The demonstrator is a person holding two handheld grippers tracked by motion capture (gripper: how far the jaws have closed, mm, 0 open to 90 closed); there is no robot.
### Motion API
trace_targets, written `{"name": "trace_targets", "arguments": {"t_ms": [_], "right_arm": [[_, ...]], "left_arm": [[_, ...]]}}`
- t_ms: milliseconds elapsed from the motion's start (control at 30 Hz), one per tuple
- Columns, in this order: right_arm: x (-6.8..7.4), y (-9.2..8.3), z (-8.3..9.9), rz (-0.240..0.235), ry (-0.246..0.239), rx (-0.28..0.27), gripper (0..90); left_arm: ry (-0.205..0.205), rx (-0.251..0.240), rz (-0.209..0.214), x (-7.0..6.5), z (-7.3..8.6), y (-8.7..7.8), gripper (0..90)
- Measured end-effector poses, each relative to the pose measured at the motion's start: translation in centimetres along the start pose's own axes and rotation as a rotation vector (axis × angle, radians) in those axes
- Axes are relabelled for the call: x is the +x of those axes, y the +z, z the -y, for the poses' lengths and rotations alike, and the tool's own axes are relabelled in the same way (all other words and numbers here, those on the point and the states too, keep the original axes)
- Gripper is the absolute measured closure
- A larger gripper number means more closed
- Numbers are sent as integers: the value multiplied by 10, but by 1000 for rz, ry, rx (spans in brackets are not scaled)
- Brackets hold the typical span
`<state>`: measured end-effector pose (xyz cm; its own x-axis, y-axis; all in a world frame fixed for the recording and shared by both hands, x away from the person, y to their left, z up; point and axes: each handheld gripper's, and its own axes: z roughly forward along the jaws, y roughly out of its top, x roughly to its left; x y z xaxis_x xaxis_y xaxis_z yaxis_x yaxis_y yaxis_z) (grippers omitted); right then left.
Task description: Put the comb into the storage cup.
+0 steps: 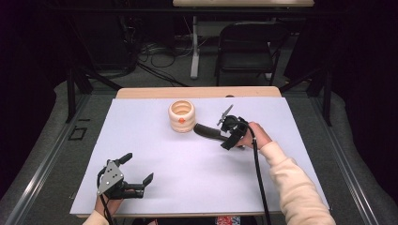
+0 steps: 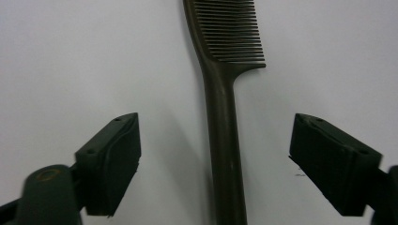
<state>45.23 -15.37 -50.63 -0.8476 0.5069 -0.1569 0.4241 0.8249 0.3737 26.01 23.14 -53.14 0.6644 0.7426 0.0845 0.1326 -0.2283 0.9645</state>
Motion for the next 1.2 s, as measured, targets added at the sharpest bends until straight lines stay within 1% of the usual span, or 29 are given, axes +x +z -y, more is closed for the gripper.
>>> {"name": "trace_targets", "arguments": {"t_ms": [33, 67, 100, 133, 167, 233, 267, 300, 367, 433, 467, 500, 533, 567, 600, 700, 767, 800, 867, 900, 967, 1000, 1033, 1067, 1100, 1133, 1167, 1200], "right_arm": [[1, 1, -3, 10, -17, 7, 267], [1, 1, -3, 10, -17, 7, 267], [2, 2, -5, 9, -18, 16, 301], [2, 4, -8, 15, -31, 23, 374], [2, 4, -8, 15, -31, 23, 374], [2, 6, -11, 23, -45, 39, 466], [3, 8, -13, 27, -53, 53, 484], [3, 9, -15, 19, -55, 64, 505], [3, 12, -17, 17, -64, 70, 545], [2, 15, -19, 18, -77, 89, 577], [2, 16, -20, 18, -74, 102, 591], [2, 17, -21, 19, -75, 104, 601], [2, 18, -22, 28, -85, 105, 614], [2, 18, -23, 24, -85, 117, 623], [2, 20, -23, 27, -84, 110, 633], [2, 24, -25, 22, -86, 120, 649], [2, 26, -27, 26, -96, 140, 659], [3, 27, -27, 25, -87, 144, 661], [3, 28, -29, 23, -100, 163, 662], [3, 30, -28, 25, -94, 149, 662], [3, 32, -29, 33, -101, 163, 664], [3, 33, -29, 31, -105, 158, 668], [2, 33, -30, 34, -105, 182, 676], [2, 34, -30, 41, -105, 173, 680], [2, 35, -30, 42, -99, 176, 689], [2, 35, -30, 42, -107, 176, 699], [1, 35, -30, 35, -107, 187, 701], [1, 35, -30, 34, -107, 186, 707]], "left_arm": [[0, 0, 0, 0, 0, 0, 0], [0, 0, 0, 0, 0, 0, 0], [0, 0, 0, 0, 0, 0, 0], [0, 0, 1, 0, 0, 0, 0], [0, 0, 1, 0, 0, 0, 0], [0, 0, 2, 0, 0, 0, 0], [1, 0, 2, 0, 0, 0, 0], [0, -1, 3, 0, 0, 0, 0], [0, 0, 3, 0, 0, 0, 0], [0, 0, 3, 0, 0, 0, 0], [0, 0, 4, 0, 0, 0, 0], [0, 0, 4, 0, 0, 0, 0], [0, 0, 4, 0, 0, 0, 1], [-1, -1, 4, 0, 0, 0, 0], [-1, -1, 3, 0, 0, 0, 0], [0, 0, 4, 0, 0, 0, 1], [0, 0, 3, 0, 0, 0, 0], [0, -1, 3, 1, 0, 0, 0], [-3, -1, 3, 1, 0, 0, 1], [-5, -3, 4, 1, 0, 0, 0], [-5, -3, 4, 1, 0, 0, 1], [-5, -3, 4, 1, 0, 0, 1], [-5, -3, 4, 1, 0, 0, 1], [-5, -2, 4, 1, 0, 0, 1], [-5, -2, 4, 1, 0, 0, 0], [-4, -2, 4, 1, 0, 0, 0], [-4, -2, 4, 1, 0, 0, 1], [-4, -3, 3, 1, 0, 0, 1]]}}
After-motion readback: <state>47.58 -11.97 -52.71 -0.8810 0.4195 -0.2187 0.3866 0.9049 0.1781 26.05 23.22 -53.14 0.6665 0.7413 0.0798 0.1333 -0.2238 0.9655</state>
